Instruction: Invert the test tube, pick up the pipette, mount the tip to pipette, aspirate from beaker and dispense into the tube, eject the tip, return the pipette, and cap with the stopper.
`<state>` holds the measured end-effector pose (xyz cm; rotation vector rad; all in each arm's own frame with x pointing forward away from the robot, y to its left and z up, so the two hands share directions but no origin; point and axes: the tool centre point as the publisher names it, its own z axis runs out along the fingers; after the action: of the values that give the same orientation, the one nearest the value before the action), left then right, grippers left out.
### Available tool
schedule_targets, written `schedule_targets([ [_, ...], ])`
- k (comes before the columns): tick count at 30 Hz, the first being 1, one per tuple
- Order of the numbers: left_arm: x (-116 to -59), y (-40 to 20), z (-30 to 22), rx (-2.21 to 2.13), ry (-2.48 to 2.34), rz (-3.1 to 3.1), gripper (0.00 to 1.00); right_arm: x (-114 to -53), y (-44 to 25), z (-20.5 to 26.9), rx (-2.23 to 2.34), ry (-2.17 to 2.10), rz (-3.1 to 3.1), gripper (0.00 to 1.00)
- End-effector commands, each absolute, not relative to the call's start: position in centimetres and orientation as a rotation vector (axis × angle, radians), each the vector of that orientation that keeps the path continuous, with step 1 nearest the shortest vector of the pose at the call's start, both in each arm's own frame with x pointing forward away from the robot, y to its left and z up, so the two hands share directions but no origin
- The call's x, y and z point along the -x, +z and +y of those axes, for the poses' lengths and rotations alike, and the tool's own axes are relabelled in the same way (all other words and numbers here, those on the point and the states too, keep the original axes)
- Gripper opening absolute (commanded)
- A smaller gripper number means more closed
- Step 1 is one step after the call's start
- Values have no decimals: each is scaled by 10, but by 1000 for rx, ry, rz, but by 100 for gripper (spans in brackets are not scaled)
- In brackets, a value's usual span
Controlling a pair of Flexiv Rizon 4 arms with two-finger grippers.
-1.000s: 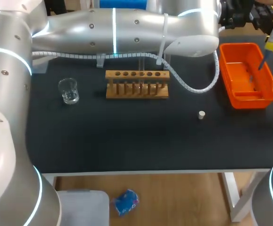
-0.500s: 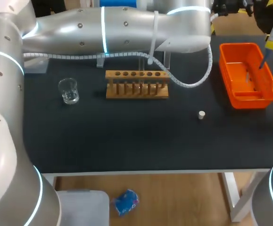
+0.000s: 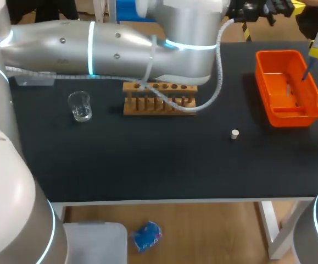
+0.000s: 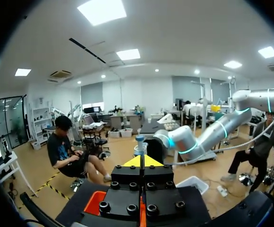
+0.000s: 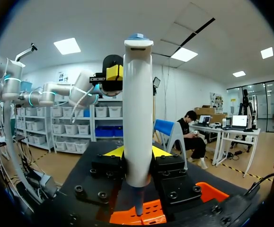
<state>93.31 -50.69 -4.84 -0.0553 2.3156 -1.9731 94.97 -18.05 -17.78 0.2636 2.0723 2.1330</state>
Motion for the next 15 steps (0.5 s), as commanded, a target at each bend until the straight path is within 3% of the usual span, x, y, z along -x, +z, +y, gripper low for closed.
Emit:
schedule_targets([
  [1,-929,-39,-482,63,-1837,2440,98,-950,-177,-180,-265,2130,2075,0],
  [15,-929,-39,-482,63,-1837,2440,100,-950,-177,-180,-265,2130,2075,0],
])
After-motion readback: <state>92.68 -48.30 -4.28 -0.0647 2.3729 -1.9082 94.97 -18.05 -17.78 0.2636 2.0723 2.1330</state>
